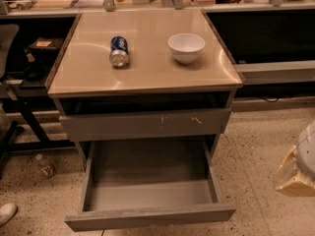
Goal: Close middle drawer
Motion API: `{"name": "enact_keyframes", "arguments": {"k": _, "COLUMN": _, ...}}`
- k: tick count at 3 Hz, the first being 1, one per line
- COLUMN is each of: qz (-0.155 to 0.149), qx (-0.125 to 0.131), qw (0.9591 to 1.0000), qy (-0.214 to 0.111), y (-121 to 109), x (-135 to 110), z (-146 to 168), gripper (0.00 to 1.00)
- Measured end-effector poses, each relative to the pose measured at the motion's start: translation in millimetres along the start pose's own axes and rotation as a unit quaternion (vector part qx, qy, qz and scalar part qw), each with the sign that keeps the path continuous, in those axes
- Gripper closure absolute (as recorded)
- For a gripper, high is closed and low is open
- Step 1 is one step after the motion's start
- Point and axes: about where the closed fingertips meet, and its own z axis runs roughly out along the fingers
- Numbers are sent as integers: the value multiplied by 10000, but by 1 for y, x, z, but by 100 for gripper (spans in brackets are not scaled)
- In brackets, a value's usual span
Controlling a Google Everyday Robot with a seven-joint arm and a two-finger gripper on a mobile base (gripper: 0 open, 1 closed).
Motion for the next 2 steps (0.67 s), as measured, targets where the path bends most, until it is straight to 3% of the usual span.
{"name": "enact_keyframes", "arguments": {"k": 1, "qz": 311, "qx": -362, "qw": 9988, "qy": -95, "y": 29, "x": 7, "z": 47, "gripper": 100}}
{"name": "enact_keyframes", "arguments": {"k": 2, "qz": 656, "qx": -950, "qw": 9933, "qy": -47, "y": 63, "x": 23, "z": 113, "gripper": 100}}
